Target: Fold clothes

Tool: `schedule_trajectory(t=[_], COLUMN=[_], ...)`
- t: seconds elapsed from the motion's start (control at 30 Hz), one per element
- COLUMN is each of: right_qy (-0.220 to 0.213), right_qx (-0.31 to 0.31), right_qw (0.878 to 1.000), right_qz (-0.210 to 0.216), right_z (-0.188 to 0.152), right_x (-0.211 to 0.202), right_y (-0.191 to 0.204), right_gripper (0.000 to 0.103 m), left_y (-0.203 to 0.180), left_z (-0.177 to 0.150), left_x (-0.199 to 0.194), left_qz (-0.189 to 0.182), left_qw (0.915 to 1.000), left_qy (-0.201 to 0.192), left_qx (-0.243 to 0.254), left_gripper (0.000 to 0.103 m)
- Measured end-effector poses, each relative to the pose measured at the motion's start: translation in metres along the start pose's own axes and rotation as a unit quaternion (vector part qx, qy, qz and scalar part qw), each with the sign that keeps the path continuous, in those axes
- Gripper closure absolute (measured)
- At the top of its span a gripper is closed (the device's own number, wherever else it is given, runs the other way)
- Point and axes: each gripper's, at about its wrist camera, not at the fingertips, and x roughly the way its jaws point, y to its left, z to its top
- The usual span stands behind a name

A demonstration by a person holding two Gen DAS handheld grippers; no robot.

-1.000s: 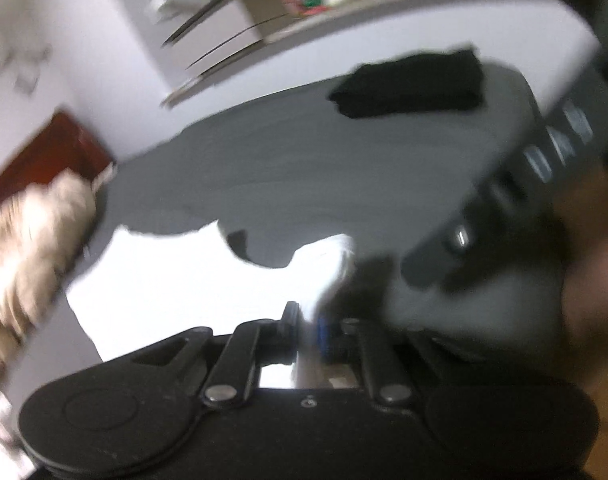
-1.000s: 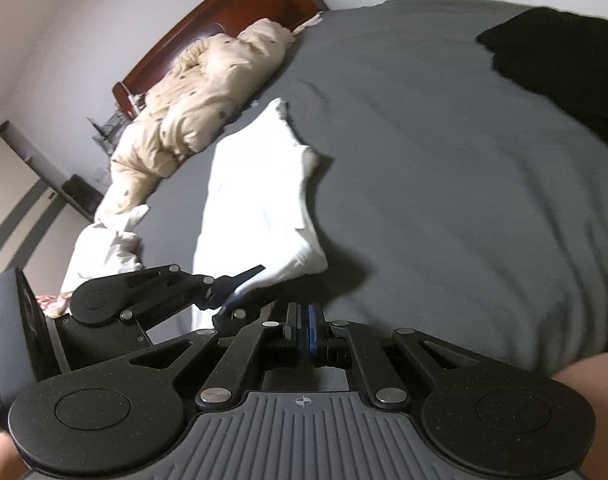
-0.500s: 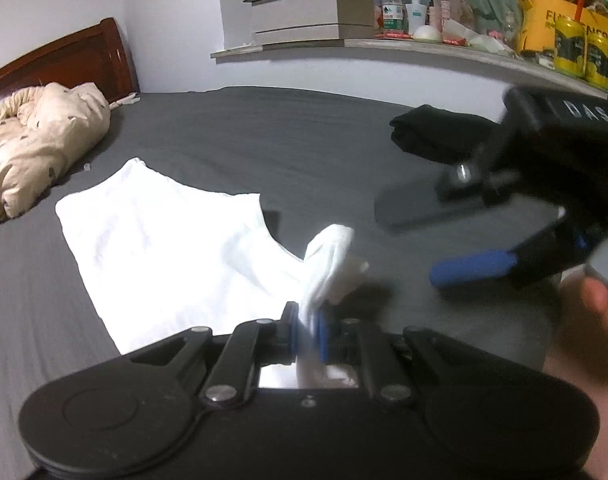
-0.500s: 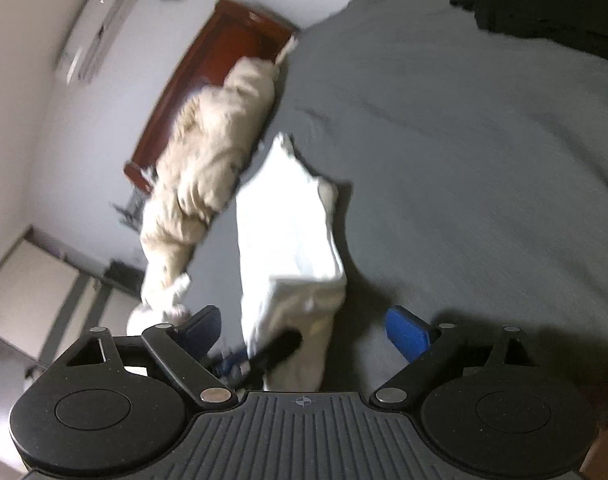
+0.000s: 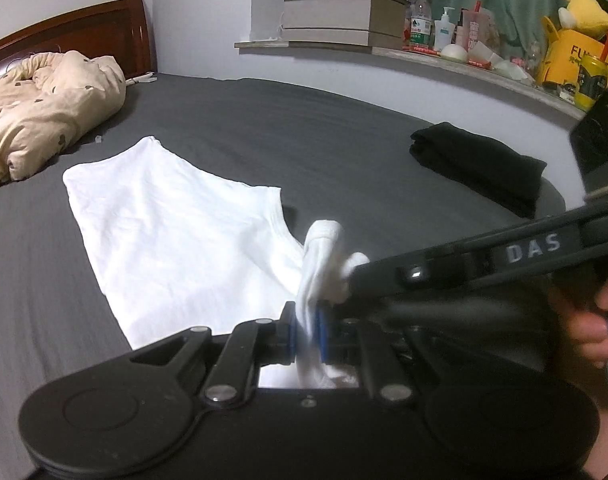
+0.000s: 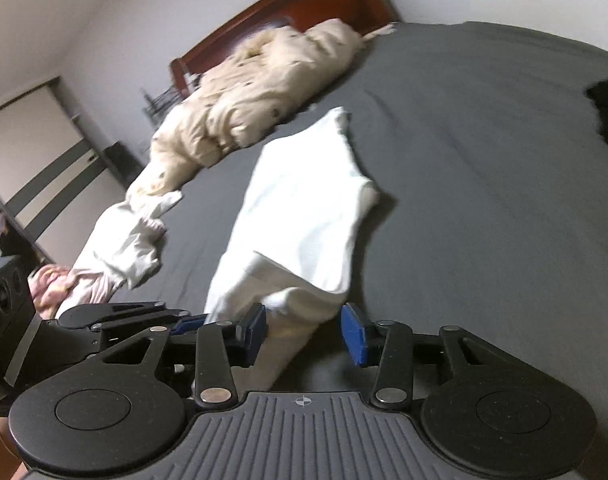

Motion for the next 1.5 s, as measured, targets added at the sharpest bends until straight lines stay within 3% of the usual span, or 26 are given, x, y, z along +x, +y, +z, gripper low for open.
schedule_trajectory(t=[0.17, 0.27, 0.33, 0.57, 0.7, 0.87, 0.97, 1.07, 1.17, 1.33, 1.5], right_qy=[0.003, 0.002, -0.001, -0.011, -0.016, -0.019, -0.021, -0.022, -0.021, -0.021, -0.019], right_qx=[-0.023, -0.010, 0.005, 0.037, 0.033, 0.060, 0.091, 0.098, 0.105, 0.113, 0.121], right_qw=[0.999, 0.999, 0.999, 0.998, 0.998, 0.997, 0.994, 0.992, 0.991, 0.990, 0.989], right_qz=[0.025, 0.039, 0.043, 0.051, 0.045, 0.050, 0.063, 0.071, 0.080, 0.085, 0.077], right_z=[-0.008, -0.006, -0.003, 0.009, 0.015, 0.017, 0.019, 0.022, 0.025, 0.030, 0.033], right_x=[0.015, 0.016, 0.011, -0.013, -0.027, -0.036, -0.038, -0.039, -0.039, -0.039, -0.041], right_y=[0.008, 0.004, 0.000, -0.008, -0.011, -0.019, -0.025, -0.024, -0.021, -0.018, -0.020], right_gripper=[0.093, 0.095, 0.095, 0.095, 0.094, 0.094, 0.094, 0.094, 0.094, 0.094, 0.094], left_y=[0.000, -0.002, -0.007, -0.042, -0.078, -0.114, -0.121, -0.124, -0.126, -0.125, -0.123], left_z=[0.000, -0.001, -0.002, -0.009, -0.023, -0.043, -0.047, -0.046, -0.053, -0.060, -0.059], left_x=[-0.001, -0.003, -0.006, -0.021, -0.029, -0.013, -0.003, 0.006, 0.018, 0.017, 0.006], left_qz=[-0.003, -0.003, 0.001, 0.029, 0.087, 0.132, 0.139, 0.180, 0.235, 0.247, 0.244], left_qw=[1.0000, 0.9999, 0.9995, 0.9925, 0.9738, 0.9385, 0.9338, 0.9235, 0.8913, 0.8816, 0.8911], left_qy=[0.000, -0.007, -0.012, -0.033, -0.057, -0.052, -0.052, -0.062, -0.072, -0.089, -0.123], left_qx=[0.004, 0.014, 0.029, 0.114, 0.202, 0.315, 0.326, 0.333, 0.381, 0.392, 0.362], left_gripper=[0.092, 0.089, 0.079, 0.063, 0.056, 0.053, 0.053, 0.053, 0.053, 0.053, 0.055])
